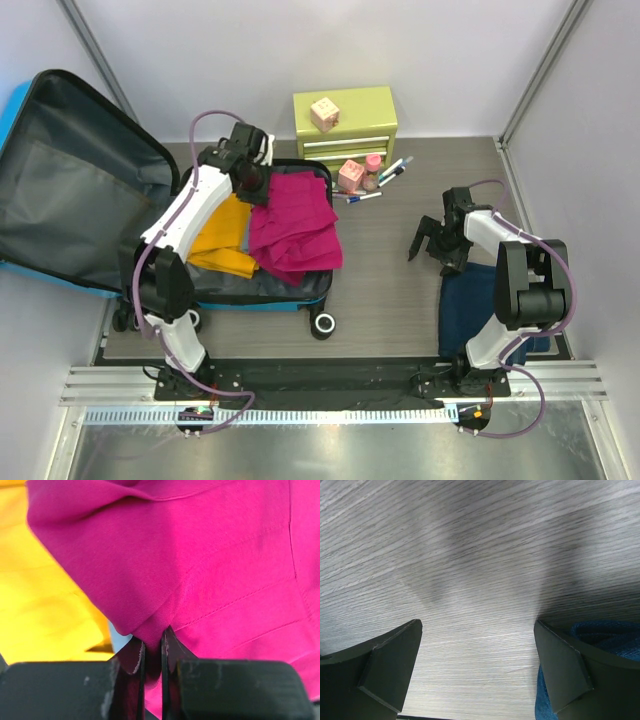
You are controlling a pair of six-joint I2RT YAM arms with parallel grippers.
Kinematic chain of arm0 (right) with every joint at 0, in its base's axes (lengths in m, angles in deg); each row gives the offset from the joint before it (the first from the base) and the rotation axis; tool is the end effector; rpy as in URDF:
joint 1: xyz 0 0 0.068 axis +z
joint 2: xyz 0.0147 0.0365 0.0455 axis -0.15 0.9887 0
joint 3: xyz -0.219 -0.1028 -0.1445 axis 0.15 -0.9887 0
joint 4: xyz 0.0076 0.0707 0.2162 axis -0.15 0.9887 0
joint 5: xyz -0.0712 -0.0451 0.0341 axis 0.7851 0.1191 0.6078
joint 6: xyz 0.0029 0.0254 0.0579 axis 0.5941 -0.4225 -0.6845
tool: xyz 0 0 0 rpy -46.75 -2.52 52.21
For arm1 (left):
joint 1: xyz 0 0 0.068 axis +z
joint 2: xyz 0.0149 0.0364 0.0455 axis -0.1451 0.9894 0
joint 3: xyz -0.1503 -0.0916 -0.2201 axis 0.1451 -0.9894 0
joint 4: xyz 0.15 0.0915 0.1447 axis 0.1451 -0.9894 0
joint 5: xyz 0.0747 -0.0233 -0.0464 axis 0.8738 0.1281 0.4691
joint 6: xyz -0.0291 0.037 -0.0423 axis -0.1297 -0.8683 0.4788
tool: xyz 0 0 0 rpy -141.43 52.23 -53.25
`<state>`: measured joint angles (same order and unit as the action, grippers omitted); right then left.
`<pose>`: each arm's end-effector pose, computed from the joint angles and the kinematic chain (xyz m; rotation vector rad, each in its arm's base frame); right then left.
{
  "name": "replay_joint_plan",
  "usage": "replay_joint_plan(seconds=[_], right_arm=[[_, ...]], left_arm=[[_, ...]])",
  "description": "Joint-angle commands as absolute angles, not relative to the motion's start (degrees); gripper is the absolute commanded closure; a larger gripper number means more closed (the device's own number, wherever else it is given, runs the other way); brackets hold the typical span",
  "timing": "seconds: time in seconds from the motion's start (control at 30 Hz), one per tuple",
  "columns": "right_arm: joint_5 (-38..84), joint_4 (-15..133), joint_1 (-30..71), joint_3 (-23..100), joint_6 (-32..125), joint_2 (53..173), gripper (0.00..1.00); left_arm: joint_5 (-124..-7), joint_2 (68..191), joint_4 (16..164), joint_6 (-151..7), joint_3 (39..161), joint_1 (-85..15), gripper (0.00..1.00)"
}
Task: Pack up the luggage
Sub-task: Place the clothes in the luggage, then pick up the clothes at the center of the board.
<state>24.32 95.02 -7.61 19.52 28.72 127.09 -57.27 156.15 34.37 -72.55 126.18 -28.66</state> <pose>0.2765 0.0101 0.1849 0.5663 2.8474 0.2346 0.3349 -0.1242 0.3213 0.2126 2.5818 -0.2047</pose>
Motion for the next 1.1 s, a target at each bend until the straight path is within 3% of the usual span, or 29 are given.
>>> replay_joint_plan(seconds=[0.0, 0.13, 0.2, 0.3, 0.33, 0.43, 0.47, 0.73, 0.93, 1.07], right_arm=[[25.9, 96.7, -7.8, 18.9, 29.6, 127.3, 0.0], [26.1, 96.7, -7.8, 18.3, 29.7, 126.9, 0.0], [26.1, 96.7, -7.9, 18.2, 29.7, 126.9, 0.0], [26.1, 96.9, -7.9, 18.2, 29.7, 126.7, 0.0], [26.2, 96.8, -7.9, 18.3, 29.8, 126.3, 0.0], [26.9, 97.9, -7.9, 19.4, 29.7, 125.5, 0.0], [27.6, 99.1, -7.7, 20.3, 29.7, 124.7, 0.0], [37.8, 109.7, -7.7, 26.9, 30.5, 119.0, 0.01], [45.0, 116.6, -7.8, 30.4, 29.9, 114.7, 0.0], [44.4, 117.2, -7.8, 24.3, 28.1, 114.5, 0.02]], left_arm=[[-57.0, 157.6, 42.0, -76.5, 125.8, -25.8, 1.0], [-56.6, 159.9, 41.6, -76.3, 126.8, -24.6, 1.0], [-56.2, 160.4, 41.5, -76.1, 126.9, -24.6, 0.92], [-54.2, 161.7, 40.1, -75.0, 128.2, -24.5, 0.57], [-53.5, 161.5, 39.4, -74.0, 128.4, -24.4, 0.4], [-49.4, 160.6, 38.2, -72.1, 129.0, -24.1, 0.17], [-48.7, 159.7, 37.7, -70.8, 129.5, -23.7, 0.14], [-47.4, 152.4, 36.6, -65.3, 130.5, -23.1, 0.0], [-54.1, 148.6, 39.0, -61.6, 129.4, -23.7, 0.0], [-55.1, 147.4, 41.2, -60.1, 126.6, -27.4, 0.0]])
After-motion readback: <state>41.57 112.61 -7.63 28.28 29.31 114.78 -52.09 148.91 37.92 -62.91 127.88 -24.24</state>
